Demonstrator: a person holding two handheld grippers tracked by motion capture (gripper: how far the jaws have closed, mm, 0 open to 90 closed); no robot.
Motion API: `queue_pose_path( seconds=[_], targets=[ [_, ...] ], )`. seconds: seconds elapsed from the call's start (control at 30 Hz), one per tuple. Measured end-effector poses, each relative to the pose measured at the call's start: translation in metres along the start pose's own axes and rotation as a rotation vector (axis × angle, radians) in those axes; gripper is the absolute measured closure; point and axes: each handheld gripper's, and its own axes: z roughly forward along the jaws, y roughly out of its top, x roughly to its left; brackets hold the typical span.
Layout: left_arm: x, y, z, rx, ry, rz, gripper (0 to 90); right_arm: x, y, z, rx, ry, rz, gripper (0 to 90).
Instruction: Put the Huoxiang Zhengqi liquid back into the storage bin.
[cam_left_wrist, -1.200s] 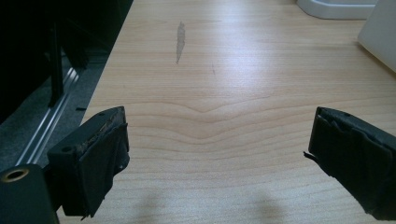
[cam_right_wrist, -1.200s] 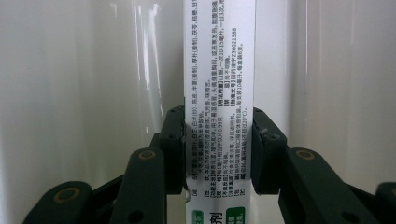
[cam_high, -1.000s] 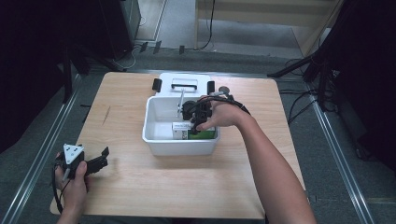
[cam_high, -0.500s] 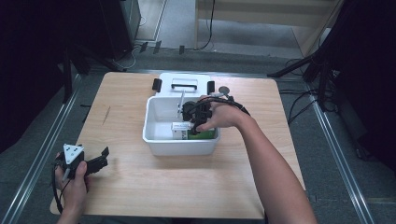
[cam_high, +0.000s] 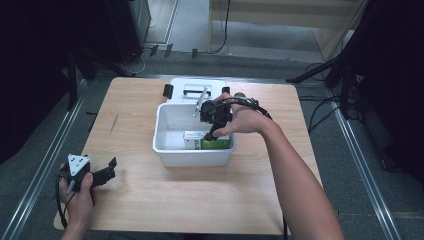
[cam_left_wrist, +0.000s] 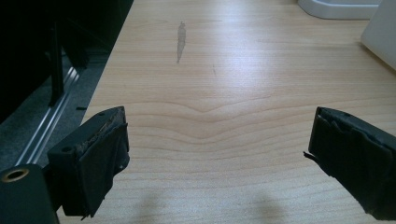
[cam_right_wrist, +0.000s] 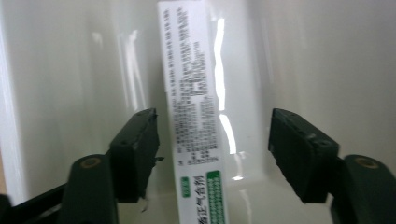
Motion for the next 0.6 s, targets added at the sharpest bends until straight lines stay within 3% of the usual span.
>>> queue_pose_path(
  seconds=[0.07, 0.1, 0.13, 0.3, 0.33, 0.43, 0.47, 0.5, 0.53, 0.6],
  targets=[
    [0.000, 0.000, 0.000, 0.000, 0.000, 0.000, 5.2, -0.001, -0.001, -0.003, -0.022, -0.009, 0.007, 27.6],
    [0.000, 0.000, 0.000, 0.000, 0.000, 0.000, 5.2, -0.002, -0.002, -0.011, -0.071, -0.030, 0.029, 21.6],
    [0.000, 0.000, 0.000, 0.000, 0.000, 0.000, 5.2, -0.002, -0.002, -0.011, -0.071, -0.030, 0.029, 21.6],
    [0.000, 0.000, 0.000, 0.000, 0.000, 0.000, 5.2, -0.005, -0.013, -0.037, -0.264, -0.070, 0.110, 11.6],
    [0.000, 0.000, 0.000, 0.000, 0.000, 0.000, 5.2, -0.005, -0.013, -0.037, -0.264, -0.070, 0.110, 11.6],
    [0.000, 0.000, 0.000, -0.002, 0.002, 0.001, 5.2, -0.008, -0.026, -0.052, -0.365, -0.110, 0.170, 1.1],
    [0.000, 0.000, 0.000, -0.002, 0.002, 0.001, 5.2, -0.008, -0.026, -0.052, -0.365, -0.110, 0.170, 1.1],
    [0.000, 0.000, 0.000, -0.001, 0.002, 0.002, 5.3, -0.010, -0.035, -0.058, -0.417, -0.121, 0.203, 0.1],
    [0.000, 0.000, 0.000, -0.001, 0.002, 0.002, 5.2, -0.010, -0.035, -0.058, -0.417, -0.121, 0.203, 0.1],
    [0.000, 0.000, 0.000, 0.000, 0.002, 0.002, 5.3, -0.012, -0.050, -0.067, -0.487, -0.167, 0.250, 0.0]
  ],
)
